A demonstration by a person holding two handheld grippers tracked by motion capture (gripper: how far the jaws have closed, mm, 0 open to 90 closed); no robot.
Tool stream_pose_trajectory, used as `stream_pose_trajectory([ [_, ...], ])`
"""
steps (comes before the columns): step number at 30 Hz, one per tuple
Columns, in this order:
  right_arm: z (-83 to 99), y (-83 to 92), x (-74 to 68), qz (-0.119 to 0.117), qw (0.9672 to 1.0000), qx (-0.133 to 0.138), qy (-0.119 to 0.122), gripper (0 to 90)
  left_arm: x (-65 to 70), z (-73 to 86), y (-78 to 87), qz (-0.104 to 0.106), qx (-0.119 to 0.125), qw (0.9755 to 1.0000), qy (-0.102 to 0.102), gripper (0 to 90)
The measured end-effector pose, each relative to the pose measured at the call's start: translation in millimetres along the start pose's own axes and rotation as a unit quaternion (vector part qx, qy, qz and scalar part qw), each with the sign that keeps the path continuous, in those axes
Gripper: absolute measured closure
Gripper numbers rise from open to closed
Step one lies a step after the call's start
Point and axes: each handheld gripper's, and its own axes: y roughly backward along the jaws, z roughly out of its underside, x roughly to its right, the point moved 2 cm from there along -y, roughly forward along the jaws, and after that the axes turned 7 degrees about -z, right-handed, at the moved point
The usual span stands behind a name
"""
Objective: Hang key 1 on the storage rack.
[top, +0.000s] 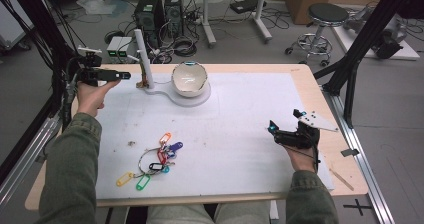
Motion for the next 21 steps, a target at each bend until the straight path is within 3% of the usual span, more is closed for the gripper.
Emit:
stream_pose_trajectory([
  [3,-0.1,-0.2,-0.1,-0.001,1.0,0.001,0.001,0.7,3.1,1.4,7.6,-0.006,0.007,0.9997,-0.022,1.6],
  [12,0.1,-1.1,-0.7,-0.002,1.0,-0.002,0.002,0.7,15.0,3.4,26.0,0.007,0.015,0.9985,-0.052,1.6],
  [21,0.1,-1.3,-0.8,-0.002,1.0,-0.003,0.004,0.7,14.7,15.5,32.4,0.013,0.025,0.9986,-0.046,1.6],
])
